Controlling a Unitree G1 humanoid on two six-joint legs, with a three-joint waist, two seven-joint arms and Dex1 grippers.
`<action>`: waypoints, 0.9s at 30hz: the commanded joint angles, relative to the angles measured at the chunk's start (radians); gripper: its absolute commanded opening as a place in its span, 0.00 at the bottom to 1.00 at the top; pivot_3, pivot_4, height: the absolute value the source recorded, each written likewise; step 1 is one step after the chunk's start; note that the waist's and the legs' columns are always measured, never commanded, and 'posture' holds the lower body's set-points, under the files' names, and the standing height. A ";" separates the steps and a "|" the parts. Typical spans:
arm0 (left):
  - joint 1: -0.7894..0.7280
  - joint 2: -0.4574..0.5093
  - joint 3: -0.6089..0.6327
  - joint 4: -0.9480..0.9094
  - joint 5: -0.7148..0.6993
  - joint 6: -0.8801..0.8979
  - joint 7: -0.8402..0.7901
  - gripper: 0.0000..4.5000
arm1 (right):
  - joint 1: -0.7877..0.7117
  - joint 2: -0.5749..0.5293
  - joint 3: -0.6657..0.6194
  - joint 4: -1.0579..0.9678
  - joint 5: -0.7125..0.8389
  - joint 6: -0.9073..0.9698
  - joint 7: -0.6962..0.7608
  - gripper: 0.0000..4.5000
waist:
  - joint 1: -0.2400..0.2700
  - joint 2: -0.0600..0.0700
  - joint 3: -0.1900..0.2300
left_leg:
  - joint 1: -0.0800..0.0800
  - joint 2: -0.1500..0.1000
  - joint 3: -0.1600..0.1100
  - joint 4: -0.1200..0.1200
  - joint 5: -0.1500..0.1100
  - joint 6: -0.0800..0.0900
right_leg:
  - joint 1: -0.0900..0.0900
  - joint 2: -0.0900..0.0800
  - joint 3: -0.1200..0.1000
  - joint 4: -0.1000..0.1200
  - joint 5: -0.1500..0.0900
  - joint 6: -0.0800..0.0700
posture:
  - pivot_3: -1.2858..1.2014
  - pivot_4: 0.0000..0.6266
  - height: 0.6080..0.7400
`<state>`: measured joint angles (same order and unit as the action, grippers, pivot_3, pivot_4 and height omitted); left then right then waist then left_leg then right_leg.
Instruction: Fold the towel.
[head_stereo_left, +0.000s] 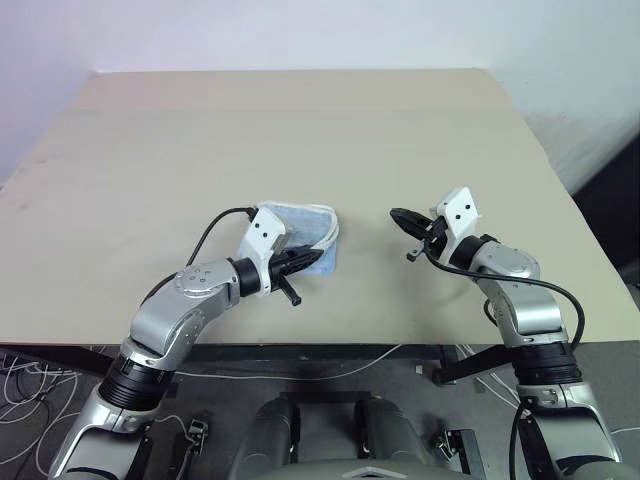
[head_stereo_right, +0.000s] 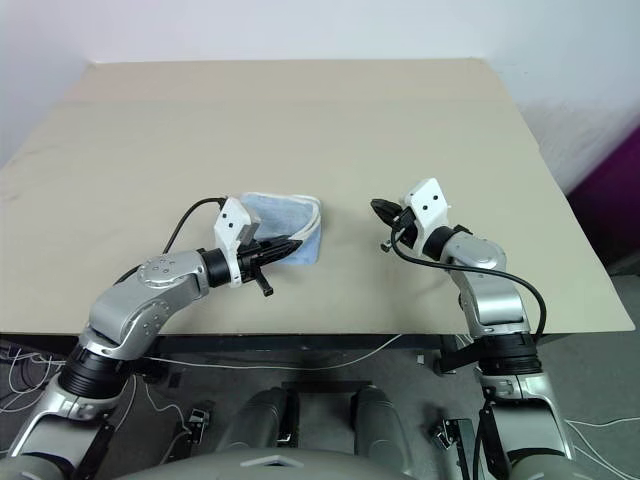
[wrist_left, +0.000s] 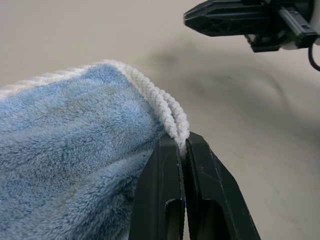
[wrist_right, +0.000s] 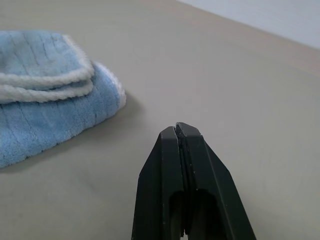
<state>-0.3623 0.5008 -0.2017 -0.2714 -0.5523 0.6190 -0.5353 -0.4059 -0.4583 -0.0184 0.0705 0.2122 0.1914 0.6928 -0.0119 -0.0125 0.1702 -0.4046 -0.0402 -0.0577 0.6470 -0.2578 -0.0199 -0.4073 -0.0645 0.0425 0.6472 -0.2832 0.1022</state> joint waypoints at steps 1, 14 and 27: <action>0.002 -0.021 0.060 -0.016 -0.009 -0.002 -0.005 0.16 | -0.002 -0.009 -0.022 -0.051 0.015 -0.001 -0.004 0.00 | 0.000 0.000 0.000 | 0.000 0.000 0.000 0.000 0.000 0.000 | 0.000 0.000 0.000 0.000 0.000 0.000 | 0.52 0.24 1.00; 0.100 -0.080 0.387 -0.092 -0.224 0.017 0.038 0.99 | -0.043 0.017 0.004 -0.075 0.035 0.045 0.009 0.00 | -0.001 0.000 0.000 | 0.000 0.000 0.000 0.000 0.000 0.000 | 0.000 -0.001 0.001 0.000 0.000 0.000 | 0.52 0.24 1.00; 0.006 -0.050 0.235 0.171 0.175 -0.234 0.029 0.13 | -0.201 0.234 0.115 -0.006 0.110 0.213 0.021 0.00 | 0.000 0.000 0.000 | 0.000 -0.001 -0.001 0.000 0.000 0.000 | -0.001 0.000 -0.001 0.000 0.000 0.000 | 0.52 0.24 1.00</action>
<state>-0.3318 0.4502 0.0468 -0.1095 -0.4153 0.4227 -0.4974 -0.5906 -0.2425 0.0763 0.0572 0.3039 0.3903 0.7118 -0.0123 -0.0125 0.1702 -0.4051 -0.0407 -0.0582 0.6469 -0.2578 -0.0201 -0.4086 -0.0649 0.0418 0.6479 -0.2831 0.1022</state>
